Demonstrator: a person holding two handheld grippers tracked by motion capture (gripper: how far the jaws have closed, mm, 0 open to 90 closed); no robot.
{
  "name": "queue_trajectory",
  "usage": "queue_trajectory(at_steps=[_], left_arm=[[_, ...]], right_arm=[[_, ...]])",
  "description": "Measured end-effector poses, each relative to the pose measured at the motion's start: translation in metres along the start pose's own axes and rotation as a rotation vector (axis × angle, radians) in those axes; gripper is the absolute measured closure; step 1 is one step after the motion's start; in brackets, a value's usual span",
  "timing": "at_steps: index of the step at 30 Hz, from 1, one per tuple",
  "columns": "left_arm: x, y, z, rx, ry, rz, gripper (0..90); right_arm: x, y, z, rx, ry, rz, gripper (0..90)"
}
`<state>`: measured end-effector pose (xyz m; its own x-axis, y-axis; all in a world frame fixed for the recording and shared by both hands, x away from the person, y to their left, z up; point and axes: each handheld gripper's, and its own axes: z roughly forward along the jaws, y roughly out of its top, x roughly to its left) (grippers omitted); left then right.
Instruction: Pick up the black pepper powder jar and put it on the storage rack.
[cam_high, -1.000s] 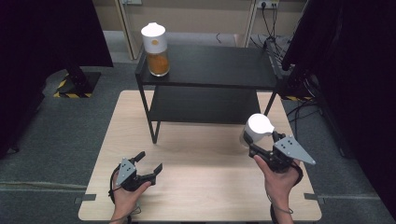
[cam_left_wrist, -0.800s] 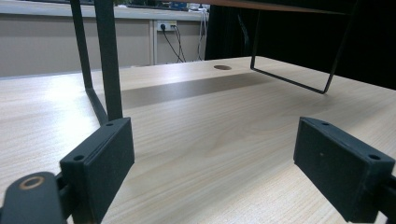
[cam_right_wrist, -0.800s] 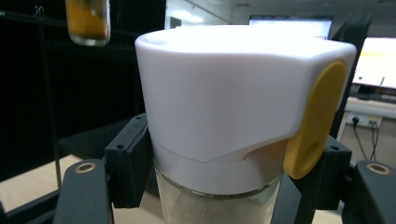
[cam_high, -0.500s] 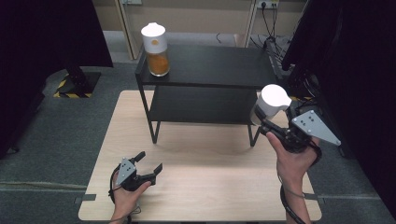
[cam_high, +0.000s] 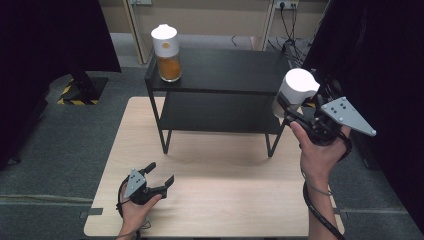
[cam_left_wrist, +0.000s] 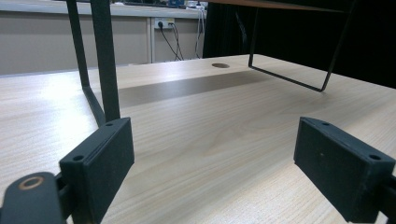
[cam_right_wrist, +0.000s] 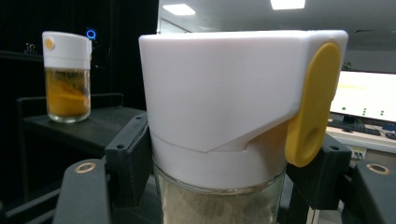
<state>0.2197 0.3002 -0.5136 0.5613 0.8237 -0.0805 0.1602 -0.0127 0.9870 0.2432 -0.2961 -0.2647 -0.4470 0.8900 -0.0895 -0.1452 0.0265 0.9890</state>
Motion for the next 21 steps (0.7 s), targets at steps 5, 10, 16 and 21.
queue_trajectory(at_steps=[5,10,16,21], left_arm=[[0.000,0.000,0.000,-0.001,0.000,0.000,11.3],[0.000,0.000,0.000,0.000,0.000,0.000,11.3],[0.001,0.000,0.000,-0.002,-0.001,-0.006,11.2],[0.001,0.000,0.000,-0.001,-0.001,-0.006,11.1]], right_arm=[[-0.004,0.012,0.012,-0.004,-0.002,0.005,30.7],[-0.008,0.024,0.027,-0.005,0.000,0.014,30.7],[-0.011,0.032,0.044,-0.001,-0.005,0.027,30.7],[-0.014,0.034,0.055,0.013,-0.013,0.036,30.7]])
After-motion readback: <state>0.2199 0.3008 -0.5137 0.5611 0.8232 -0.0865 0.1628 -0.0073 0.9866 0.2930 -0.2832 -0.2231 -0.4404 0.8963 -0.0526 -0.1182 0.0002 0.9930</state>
